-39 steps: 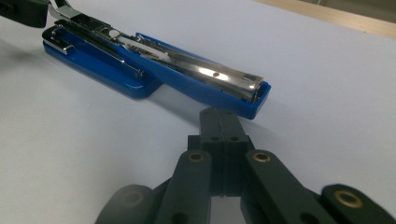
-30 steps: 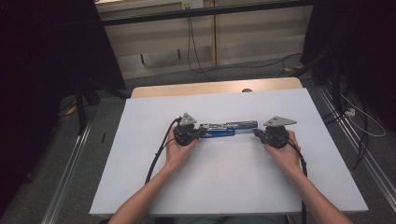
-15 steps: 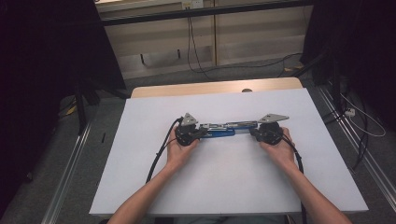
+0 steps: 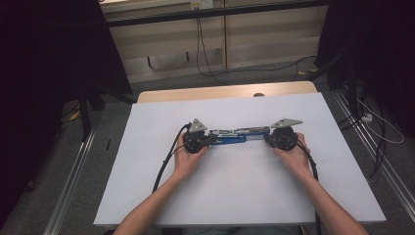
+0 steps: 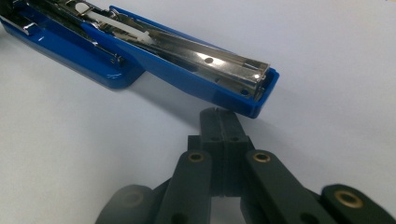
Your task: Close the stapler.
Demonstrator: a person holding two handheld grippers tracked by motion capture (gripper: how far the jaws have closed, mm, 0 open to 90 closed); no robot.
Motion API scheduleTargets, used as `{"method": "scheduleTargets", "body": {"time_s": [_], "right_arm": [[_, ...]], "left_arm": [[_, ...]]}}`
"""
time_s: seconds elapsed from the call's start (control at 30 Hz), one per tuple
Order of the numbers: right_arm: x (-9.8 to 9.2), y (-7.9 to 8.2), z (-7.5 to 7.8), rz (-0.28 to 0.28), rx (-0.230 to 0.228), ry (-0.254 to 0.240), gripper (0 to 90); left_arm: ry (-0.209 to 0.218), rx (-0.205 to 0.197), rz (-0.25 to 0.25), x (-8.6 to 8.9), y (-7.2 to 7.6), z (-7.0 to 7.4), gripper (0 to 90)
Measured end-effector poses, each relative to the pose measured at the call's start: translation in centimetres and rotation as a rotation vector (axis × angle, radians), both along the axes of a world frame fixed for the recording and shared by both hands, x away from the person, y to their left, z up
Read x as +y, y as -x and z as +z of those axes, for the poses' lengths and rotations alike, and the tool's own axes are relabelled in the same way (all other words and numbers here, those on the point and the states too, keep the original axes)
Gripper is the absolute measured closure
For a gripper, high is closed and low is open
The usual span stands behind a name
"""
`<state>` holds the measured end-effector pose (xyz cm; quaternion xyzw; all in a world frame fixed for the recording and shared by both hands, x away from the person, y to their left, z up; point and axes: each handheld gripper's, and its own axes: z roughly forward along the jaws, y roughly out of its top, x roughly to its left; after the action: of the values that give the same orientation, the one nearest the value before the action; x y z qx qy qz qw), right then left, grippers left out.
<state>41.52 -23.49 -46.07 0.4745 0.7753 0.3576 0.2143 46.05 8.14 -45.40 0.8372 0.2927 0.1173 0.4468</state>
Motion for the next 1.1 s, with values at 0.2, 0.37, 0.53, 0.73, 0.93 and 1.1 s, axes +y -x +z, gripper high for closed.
{"method": "scheduleTargets", "body": {"time_s": [0.2, 0.37, 0.53, 0.73, 0.93, 1.1], "right_arm": [[0.08, -0.13, -0.04, 0.001, 0.009, 0.005, 90.0], [0.22, -0.25, 0.10, -0.004, 0.023, 0.015, 90.0], [0.43, -0.40, 0.23, -0.006, 0.031, 0.034, 90.0], [0.58, -0.49, 0.15, -0.015, 0.021, 0.038, 90.0], [0.66, -0.72, 0.11, -0.018, 0.011, 0.038, 90.0], [0.62, -0.77, 0.09, -0.020, 0.010, 0.034, 90.0]], "left_arm": [[-0.016, -0.021, -0.001, -0.02, 0.03, 0.04, 90.0], [-0.021, -0.020, -0.005, -0.12, 0.11, 0.06, 90.0], [-0.016, -0.018, -0.004, -0.11, 0.11, 0.04, 90.0], [-0.013, -0.018, -0.006, -0.05, 0.06, 0.03, 90.0], [-0.016, -0.016, -0.001, 0.04, 0.11, 0.06, 90.0], [-0.005, -0.004, -0.001, 0.03, 0.11, 0.02, 90.0]]}}
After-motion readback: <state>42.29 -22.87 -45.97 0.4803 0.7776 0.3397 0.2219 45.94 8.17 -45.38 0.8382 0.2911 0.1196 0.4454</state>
